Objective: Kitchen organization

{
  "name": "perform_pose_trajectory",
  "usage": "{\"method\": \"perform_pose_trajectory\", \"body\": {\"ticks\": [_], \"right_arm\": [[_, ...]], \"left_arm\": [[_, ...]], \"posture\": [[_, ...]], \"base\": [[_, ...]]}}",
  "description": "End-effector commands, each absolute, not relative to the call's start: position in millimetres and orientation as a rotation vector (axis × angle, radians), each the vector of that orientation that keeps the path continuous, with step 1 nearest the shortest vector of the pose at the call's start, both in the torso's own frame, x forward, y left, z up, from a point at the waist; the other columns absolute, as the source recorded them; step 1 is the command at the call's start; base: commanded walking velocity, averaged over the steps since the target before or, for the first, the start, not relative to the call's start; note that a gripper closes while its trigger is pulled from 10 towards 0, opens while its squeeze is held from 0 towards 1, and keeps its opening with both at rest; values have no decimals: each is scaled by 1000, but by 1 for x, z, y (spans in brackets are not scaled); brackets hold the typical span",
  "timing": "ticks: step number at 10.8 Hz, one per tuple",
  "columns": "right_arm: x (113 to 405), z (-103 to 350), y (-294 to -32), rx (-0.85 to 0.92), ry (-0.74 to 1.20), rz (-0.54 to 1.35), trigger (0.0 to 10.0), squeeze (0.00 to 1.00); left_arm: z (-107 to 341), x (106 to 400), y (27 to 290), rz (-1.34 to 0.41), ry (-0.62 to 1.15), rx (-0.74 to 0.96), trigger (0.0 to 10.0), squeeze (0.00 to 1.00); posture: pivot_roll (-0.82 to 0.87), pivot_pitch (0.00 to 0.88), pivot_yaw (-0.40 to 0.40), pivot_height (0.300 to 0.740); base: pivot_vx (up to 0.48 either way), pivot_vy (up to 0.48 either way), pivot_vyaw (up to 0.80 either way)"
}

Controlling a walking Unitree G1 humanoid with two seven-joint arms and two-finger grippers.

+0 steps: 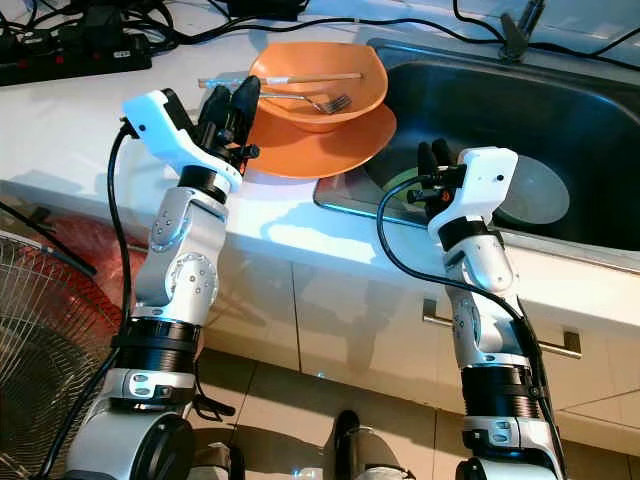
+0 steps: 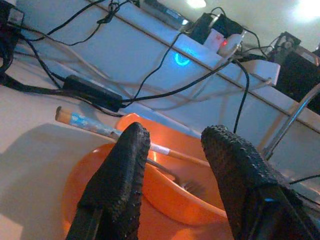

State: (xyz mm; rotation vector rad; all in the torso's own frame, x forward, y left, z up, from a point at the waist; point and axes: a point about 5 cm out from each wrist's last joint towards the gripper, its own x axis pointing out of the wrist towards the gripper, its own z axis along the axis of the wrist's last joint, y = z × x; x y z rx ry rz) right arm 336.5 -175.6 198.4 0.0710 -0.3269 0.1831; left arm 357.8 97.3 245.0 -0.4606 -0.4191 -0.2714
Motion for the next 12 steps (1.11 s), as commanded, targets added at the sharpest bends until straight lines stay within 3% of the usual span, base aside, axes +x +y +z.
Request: {"method": "perform_pose_trajectory", "body": {"ticks": [1,4,12], "right_arm": [[335,198,-178,72,-334,179,10000,0],[335,198,-178,71,-332,179,10000,0],[335,199,-177,67,-331,188,10000,0]], "left_arm": [[249,358,95,-264,-429,-470,10000,0],[244,358,112,-179,-442,-472,10000,0],[248,388,109,-166,-380,-508,10000,0]], "posture": [[-3,181,-10,740],[-4,175,-14,740],[-16,172,-18,740]], "base": [[0,0,0],[0,0,0],[0,0,0]]}}
